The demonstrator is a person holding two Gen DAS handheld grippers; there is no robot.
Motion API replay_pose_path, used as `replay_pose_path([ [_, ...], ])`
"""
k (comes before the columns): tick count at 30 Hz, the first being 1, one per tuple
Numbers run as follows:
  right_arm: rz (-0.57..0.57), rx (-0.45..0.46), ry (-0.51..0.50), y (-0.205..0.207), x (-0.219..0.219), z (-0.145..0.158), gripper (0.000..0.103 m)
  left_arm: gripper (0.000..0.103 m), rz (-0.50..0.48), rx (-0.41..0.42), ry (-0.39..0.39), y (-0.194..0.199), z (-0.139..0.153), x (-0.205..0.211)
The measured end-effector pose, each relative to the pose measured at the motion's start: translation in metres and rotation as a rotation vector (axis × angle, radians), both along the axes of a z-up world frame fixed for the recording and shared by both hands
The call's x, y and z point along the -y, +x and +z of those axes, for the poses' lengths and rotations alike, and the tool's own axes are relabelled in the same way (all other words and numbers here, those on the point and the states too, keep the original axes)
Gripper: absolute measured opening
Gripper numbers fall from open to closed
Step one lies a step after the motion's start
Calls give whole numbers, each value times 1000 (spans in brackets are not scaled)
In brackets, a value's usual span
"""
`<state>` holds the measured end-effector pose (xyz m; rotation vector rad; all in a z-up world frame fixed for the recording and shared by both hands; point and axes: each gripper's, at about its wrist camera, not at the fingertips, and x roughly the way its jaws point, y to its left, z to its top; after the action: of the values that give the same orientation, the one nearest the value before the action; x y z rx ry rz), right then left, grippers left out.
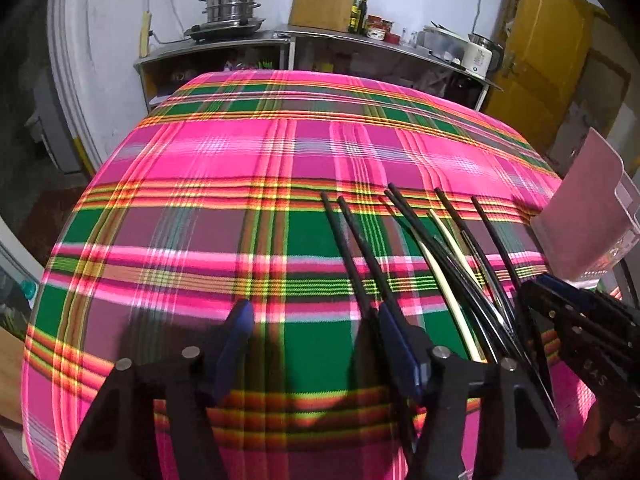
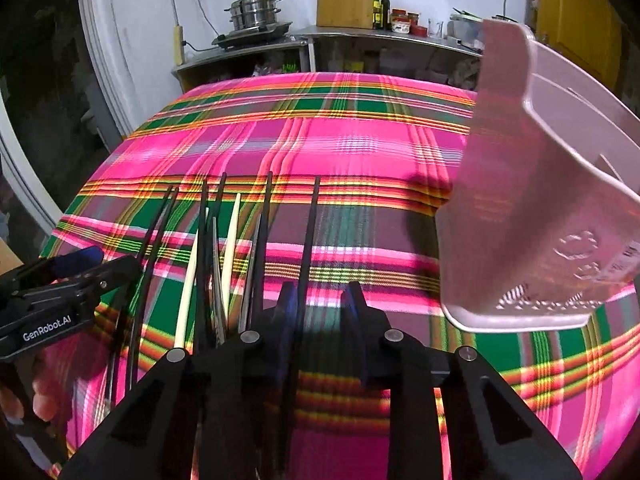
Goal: Organize utensils
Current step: 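Move both tools down to the pile of chopsticks on the tablecloth, then grasp a black chopstick with the left tool while the right tool grasps another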
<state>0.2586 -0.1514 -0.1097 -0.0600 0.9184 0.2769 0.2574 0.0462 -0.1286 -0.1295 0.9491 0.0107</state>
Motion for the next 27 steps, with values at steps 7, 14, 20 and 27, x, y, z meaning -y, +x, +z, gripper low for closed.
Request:
replay_pose_path([
  [7,12,-14,-21,20,-12,-5,22,44,-18,4,66,9,0,10],
  [14,22,-40,-32,41,-21,-4,9,20,-38,-3,76,19,1,11],
  [20,35,-58,-1,52,-25,0,6,9,-44,-20,13,24,3,3],
  [27,34,-28,35,39,-20,19,5,5,-56,14,-45,11,21,-2],
])
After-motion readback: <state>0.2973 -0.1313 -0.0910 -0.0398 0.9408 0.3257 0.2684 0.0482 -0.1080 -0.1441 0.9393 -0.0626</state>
